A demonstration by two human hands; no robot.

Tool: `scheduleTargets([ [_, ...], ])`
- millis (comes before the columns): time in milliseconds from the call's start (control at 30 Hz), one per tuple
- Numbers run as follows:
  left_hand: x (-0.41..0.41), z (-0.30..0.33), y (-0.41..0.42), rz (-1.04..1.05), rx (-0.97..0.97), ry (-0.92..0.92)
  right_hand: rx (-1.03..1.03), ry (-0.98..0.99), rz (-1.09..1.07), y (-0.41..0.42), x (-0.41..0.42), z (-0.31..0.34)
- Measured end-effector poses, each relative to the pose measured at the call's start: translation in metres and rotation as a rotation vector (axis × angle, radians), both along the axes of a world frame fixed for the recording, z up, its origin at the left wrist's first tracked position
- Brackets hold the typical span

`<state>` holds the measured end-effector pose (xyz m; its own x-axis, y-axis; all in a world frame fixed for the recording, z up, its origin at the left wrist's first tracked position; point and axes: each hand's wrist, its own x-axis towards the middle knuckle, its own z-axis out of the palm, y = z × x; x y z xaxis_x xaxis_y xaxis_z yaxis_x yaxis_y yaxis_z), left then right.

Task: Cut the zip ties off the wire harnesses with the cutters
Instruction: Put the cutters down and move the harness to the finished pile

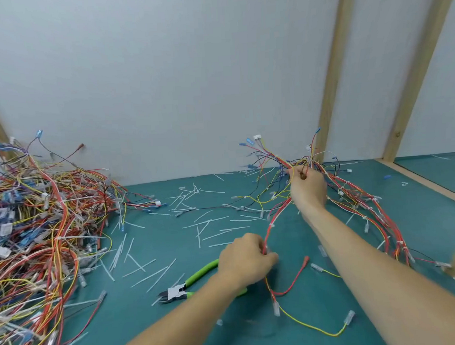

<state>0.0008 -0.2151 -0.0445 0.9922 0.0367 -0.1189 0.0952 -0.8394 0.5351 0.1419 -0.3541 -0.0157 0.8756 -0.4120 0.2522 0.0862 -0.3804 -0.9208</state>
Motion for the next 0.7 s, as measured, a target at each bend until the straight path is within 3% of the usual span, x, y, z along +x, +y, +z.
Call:
scheduleTargets([
  [200,-0.004,0.007,-0.044,-0.105,-0.194,-0.072,-0.283,0.099,-0.171,-0.034,0.029,0.002],
  [400,-0.01,0.013,-0.073,-0.192,-0.334,-0.212,-0.288,0.202,-0.262,-0.073,0.043,0.005],
  [467,-0.014,0.012,-0.082,-0.24,-0.298,-0.216,-0.303,0.26,-0.274,-0.083,0.043,-0.002],
  [600,-0.017,0.005,-0.1,-0.367,-0.298,-0.03,-0.458,0.446,-0.178,-0.097,0.039,-0.008],
  [700,-0.016,-0.004,-0.102,-0.444,-0.139,-0.082,-0.617,0.542,-0.194,-0.099,0.035,-0.003],
])
